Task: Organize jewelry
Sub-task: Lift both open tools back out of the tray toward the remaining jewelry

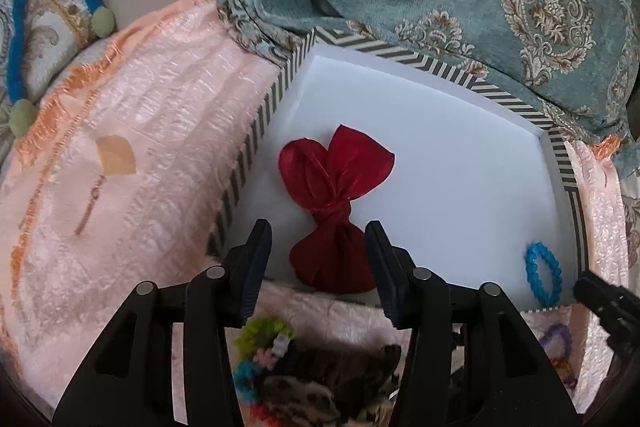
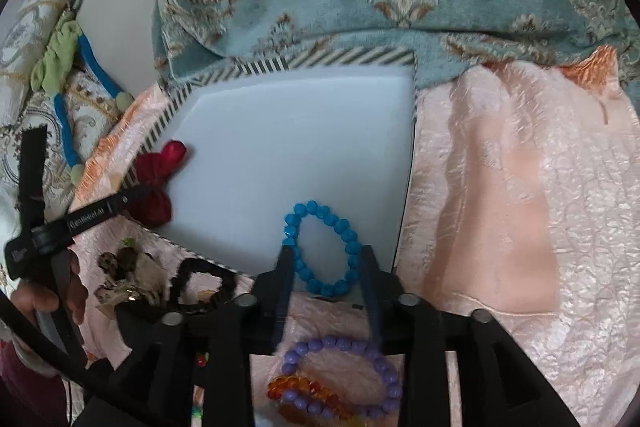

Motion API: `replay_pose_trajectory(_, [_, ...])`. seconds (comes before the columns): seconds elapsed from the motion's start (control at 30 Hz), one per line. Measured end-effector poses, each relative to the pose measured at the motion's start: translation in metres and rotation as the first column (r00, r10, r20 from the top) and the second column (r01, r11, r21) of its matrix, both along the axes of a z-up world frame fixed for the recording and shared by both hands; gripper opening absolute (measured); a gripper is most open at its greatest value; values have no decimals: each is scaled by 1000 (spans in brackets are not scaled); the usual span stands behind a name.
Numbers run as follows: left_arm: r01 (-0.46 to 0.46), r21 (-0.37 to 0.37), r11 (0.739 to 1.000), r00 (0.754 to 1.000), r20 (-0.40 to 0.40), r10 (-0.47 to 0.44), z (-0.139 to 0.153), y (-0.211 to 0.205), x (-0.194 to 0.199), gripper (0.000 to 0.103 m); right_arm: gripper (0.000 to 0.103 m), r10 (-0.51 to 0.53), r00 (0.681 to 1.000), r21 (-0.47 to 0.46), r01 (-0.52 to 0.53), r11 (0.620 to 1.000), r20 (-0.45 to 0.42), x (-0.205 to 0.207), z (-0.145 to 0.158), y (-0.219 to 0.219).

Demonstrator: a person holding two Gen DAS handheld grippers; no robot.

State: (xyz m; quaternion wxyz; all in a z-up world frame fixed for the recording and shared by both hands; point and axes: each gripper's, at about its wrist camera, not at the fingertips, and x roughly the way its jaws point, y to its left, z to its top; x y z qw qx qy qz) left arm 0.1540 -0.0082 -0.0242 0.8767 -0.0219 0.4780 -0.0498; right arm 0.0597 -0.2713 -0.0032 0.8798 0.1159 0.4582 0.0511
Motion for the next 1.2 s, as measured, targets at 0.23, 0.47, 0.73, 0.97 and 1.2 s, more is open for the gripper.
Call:
replay_pose_trajectory(0.23, [-14, 8, 1000, 996, 89, 13, 33, 4, -35, 57, 44, -23, 997, -14, 25, 1000, 72, -35, 28, 7])
replay_pose_trajectory(0.47, [-26, 15, 1000, 987, 159, 24, 59, 2, -79, 57, 58, -38, 990, -66, 47, 997, 135, -65, 47, 27])
replay_pose_trajectory(0.73, [-35, 30, 999, 974, 227, 28, 76, -3, -123, 57, 61, -39, 982, -108, 59, 992, 187, -88, 61, 46])
replay_pose_trajectory(0.97, [-20, 13, 1000, 970, 244, 17, 80, -10, -151, 57, 62, -52, 979, -127, 78, 989, 197, -104, 66, 51])
replay_pose_trajectory(1.2, [4, -8, 1000, 971, 240, -2, 81, -17, -171, 57, 63, -58, 977, -147, 90, 985, 206, -116, 72, 53])
